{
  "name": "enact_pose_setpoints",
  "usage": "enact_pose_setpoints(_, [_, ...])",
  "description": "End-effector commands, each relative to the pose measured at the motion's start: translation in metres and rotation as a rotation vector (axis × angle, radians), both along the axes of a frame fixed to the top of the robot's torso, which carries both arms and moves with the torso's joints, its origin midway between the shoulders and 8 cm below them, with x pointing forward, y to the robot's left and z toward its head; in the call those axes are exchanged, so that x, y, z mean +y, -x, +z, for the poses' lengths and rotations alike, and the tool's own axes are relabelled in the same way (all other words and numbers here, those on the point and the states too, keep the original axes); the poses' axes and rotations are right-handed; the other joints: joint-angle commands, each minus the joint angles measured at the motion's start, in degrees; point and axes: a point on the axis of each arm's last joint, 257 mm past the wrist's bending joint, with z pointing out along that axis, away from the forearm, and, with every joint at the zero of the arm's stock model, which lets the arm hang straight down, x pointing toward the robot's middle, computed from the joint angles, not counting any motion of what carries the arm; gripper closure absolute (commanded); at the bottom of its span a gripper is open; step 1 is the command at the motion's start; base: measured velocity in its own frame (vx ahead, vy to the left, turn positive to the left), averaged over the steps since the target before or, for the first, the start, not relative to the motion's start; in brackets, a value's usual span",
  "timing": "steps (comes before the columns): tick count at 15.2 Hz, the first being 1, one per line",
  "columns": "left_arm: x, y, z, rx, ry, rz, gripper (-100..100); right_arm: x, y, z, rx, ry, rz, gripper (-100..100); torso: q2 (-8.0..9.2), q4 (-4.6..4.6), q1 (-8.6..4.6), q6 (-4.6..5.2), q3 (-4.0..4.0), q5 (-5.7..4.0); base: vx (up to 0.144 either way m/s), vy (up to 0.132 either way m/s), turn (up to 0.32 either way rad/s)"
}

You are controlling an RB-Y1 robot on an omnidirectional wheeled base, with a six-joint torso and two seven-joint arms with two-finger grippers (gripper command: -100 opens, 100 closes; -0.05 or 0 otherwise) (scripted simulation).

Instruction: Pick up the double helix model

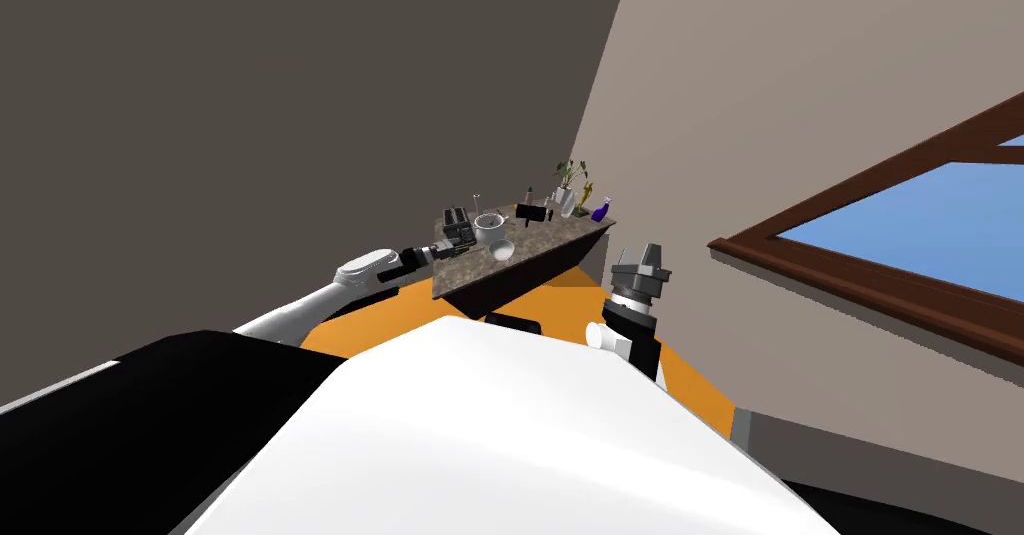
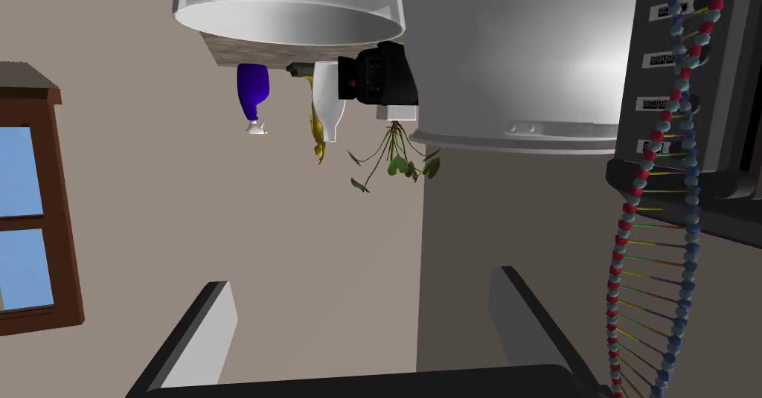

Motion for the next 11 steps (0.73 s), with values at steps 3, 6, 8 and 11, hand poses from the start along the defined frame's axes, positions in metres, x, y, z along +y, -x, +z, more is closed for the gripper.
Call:
enact_pose_setpoints(3, [0.013,0.004,-0.02,0.038,-0.005,0.017,-100,0.0,0.0,0.0,0.0,0.0,0.0,0,-0.06,-0.02,-0.03,0.02,-0.03,0.01,-0.102,0.149,-0.391])
enact_pose_setpoints(6, [0.023,0.013,-0.044,0.067,-0.031,0.031,-100,0.0,0.0,0.0,0.0,0.0,0.0,0,-0.14,-0.04,-0.14,0.02,-0.08,0.0,-0.095,0.108,-0.36])
enact_pose_setpoints(8, [0.028,0.019,-0.057,0.083,-0.047,0.036,-100,0.0,0.0,0.0,0.0,0.0,0.0,0,-0.23,-0.05,-0.21,0.0,-0.13,-0.03,-0.064,0.084,-0.29])
enact_pose_setpoints(11, [0.03,0.019,-0.059,0.086,-0.049,0.038,-100,0.0,0.0,0.0,0.0,0.0,0.0,0,-0.4,-0.09,-0.33,-0.03,-0.23,-0.05,-0.037,0.05,-0.143])
